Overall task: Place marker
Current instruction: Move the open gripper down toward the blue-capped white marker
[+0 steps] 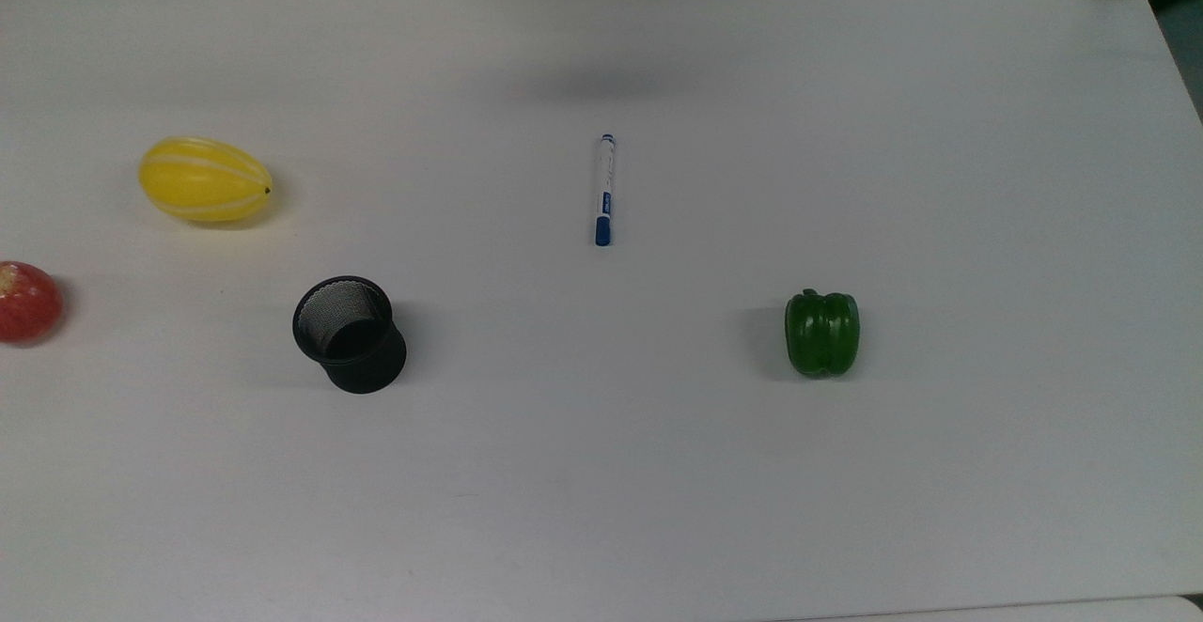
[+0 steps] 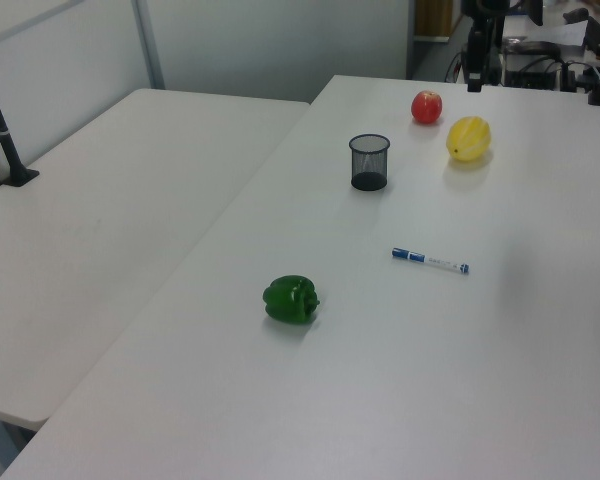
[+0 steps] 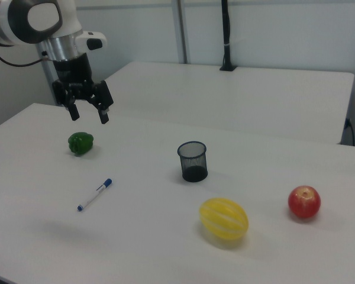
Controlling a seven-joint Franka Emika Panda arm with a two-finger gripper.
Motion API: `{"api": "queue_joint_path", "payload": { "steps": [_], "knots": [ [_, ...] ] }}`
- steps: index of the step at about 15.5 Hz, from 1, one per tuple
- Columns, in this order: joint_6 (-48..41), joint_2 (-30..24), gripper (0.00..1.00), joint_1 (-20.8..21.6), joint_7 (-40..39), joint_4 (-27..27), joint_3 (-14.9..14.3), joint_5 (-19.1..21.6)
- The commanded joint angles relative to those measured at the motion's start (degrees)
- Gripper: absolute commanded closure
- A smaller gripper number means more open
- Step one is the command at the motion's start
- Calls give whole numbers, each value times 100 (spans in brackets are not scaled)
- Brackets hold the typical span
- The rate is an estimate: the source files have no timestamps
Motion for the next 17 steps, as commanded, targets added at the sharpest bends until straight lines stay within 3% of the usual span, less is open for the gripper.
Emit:
{"api": "queue_joint_path", "payload": {
  "steps": [1,9,14,17],
  "knots": [
    [-52,-43,0,-18,-75,-55,1,40],
    [10,45,0,70,-14,-81,62,48],
    [475,326,0,456,1074,-98,71,66],
    [782,476,0,553,1147,-247,71,66]
  ]
}}
